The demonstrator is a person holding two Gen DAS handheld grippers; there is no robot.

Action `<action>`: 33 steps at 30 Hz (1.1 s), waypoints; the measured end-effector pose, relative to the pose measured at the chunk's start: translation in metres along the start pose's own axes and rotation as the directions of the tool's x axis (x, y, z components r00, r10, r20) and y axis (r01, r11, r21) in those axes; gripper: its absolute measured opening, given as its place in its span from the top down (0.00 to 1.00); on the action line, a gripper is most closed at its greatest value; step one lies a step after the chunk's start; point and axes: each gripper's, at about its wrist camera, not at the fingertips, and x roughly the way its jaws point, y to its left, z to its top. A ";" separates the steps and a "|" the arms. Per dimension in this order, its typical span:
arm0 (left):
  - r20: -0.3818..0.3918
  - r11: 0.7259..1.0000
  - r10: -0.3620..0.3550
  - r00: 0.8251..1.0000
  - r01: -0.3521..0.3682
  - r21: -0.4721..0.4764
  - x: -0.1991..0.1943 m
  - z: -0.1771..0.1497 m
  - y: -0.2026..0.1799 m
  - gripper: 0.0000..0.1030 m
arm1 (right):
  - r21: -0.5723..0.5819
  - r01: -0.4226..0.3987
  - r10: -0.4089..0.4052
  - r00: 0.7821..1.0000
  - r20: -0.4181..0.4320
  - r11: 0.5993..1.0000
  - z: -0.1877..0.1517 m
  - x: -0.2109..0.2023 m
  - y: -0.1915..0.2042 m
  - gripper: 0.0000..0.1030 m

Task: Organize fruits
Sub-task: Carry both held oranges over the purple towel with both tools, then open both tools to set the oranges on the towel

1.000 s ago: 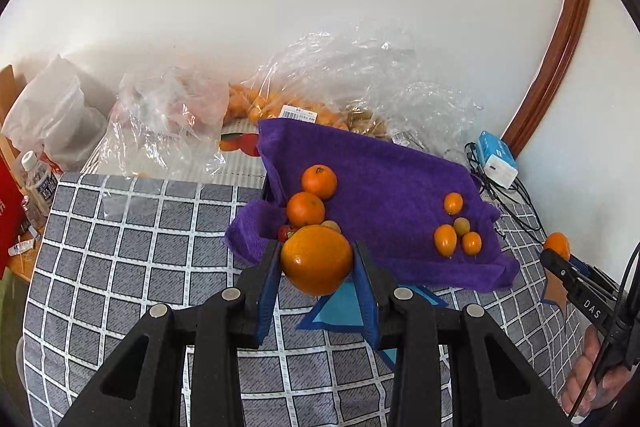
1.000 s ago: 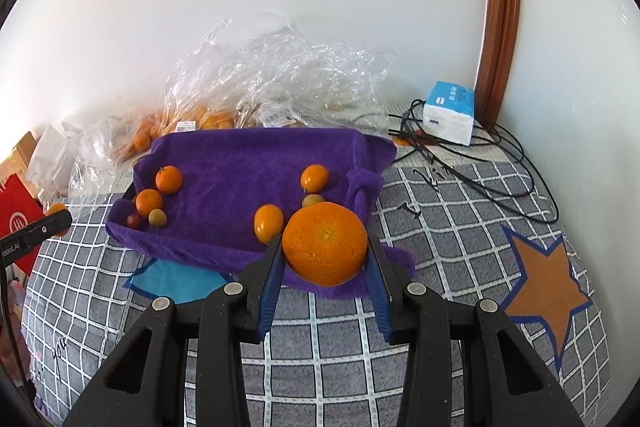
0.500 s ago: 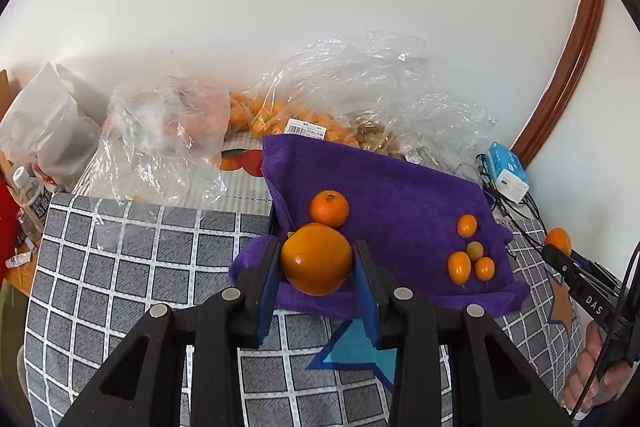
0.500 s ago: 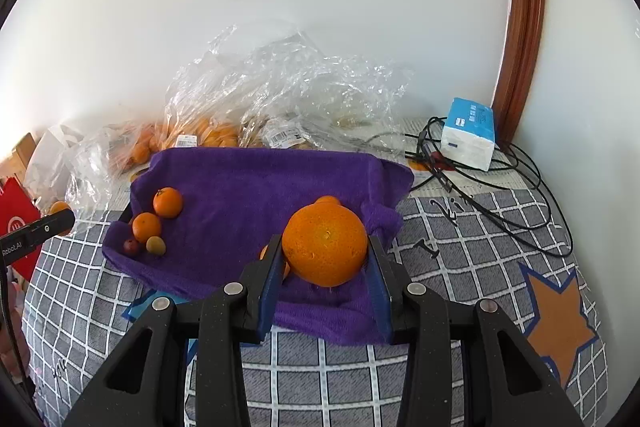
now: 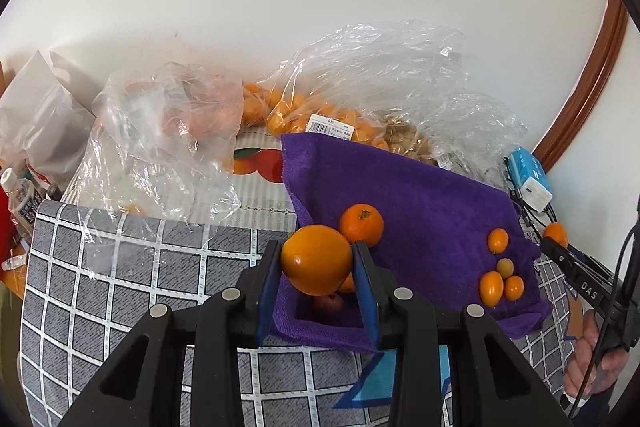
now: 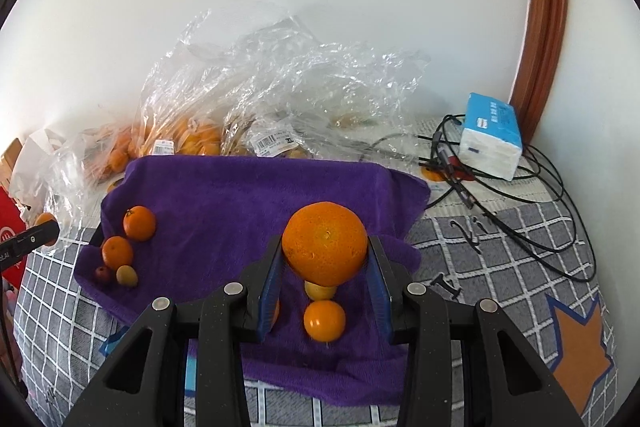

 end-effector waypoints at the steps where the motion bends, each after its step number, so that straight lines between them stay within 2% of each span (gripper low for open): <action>1: -0.005 1.000 0.005 1.000 -0.005 -0.001 0.003 0.001 0.001 0.68 | -0.001 -0.007 0.007 1.000 -0.009 1.000 0.000 0.006 0.001 0.61; 10: -0.036 1.000 -0.016 0.999 0.016 -0.004 0.024 0.007 0.004 0.68 | -0.050 -0.062 0.057 0.993 -0.101 0.997 -0.006 0.063 0.028 0.62; 19: -0.069 0.997 -0.075 0.995 0.075 0.001 0.047 0.007 -0.012 0.67 | -0.071 -0.072 0.062 0.988 -0.141 0.995 -0.013 0.080 0.036 0.61; 26: -0.107 0.994 -0.095 0.990 0.101 0.049 0.062 0.006 -0.040 0.67 | -0.105 -0.064 0.048 0.988 -0.148 0.992 -0.017 0.073 0.037 0.60; 30: -0.124 0.992 -0.091 0.988 0.101 0.075 0.069 0.006 -0.054 0.67 | -0.100 -0.055 0.046 0.995 -0.090 0.994 -0.017 0.052 0.032 0.51; 33: -0.137 0.992 -0.081 0.987 0.093 0.083 0.075 0.004 -0.057 0.67 | -0.093 -0.038 0.031 0.997 -0.068 0.995 -0.016 0.041 0.026 0.51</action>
